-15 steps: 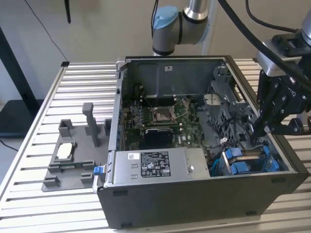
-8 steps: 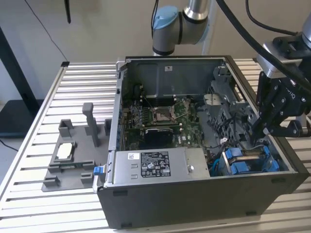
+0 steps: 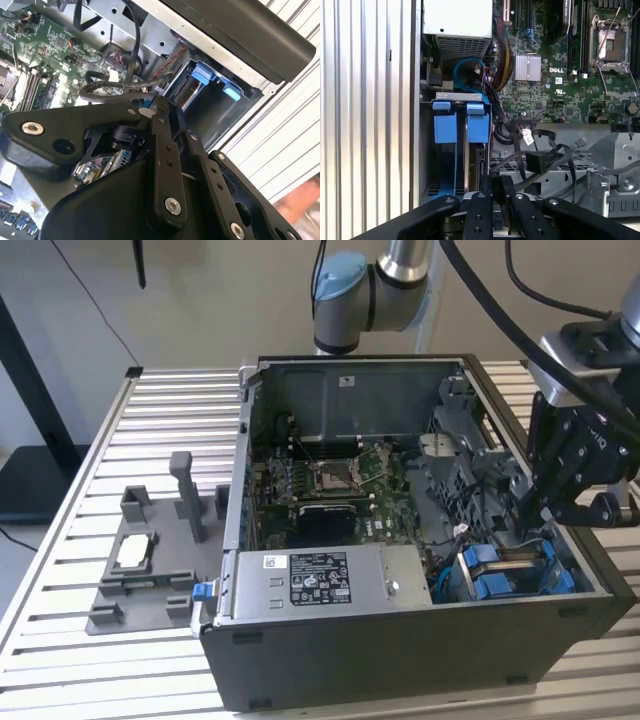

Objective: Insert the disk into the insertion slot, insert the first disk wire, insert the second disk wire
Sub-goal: 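Insert the first disk wire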

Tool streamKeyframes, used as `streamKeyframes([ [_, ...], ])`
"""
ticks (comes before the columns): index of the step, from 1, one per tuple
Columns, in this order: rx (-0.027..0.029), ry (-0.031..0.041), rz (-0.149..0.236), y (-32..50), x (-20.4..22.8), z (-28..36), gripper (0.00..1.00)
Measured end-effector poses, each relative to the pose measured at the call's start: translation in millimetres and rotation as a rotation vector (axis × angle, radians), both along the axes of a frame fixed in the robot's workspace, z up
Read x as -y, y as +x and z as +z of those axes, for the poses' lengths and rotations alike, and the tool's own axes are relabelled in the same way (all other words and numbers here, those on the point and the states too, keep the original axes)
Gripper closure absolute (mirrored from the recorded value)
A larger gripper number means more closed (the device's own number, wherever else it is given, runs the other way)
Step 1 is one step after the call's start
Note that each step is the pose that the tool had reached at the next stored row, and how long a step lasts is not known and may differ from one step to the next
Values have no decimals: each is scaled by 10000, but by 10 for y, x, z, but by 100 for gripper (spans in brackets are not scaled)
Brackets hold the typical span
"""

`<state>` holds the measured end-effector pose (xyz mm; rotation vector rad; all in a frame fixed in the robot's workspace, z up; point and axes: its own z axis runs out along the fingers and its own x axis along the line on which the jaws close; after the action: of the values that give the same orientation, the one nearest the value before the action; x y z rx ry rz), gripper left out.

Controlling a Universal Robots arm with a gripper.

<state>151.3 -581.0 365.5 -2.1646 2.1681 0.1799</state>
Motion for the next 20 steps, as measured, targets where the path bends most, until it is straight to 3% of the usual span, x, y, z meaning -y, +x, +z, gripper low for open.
streamKeyframes([
  [10, -1, 0, 0, 78, 61, -139, 81],
  [20, -1, 0, -42, 125, 64, -227, 81],
])
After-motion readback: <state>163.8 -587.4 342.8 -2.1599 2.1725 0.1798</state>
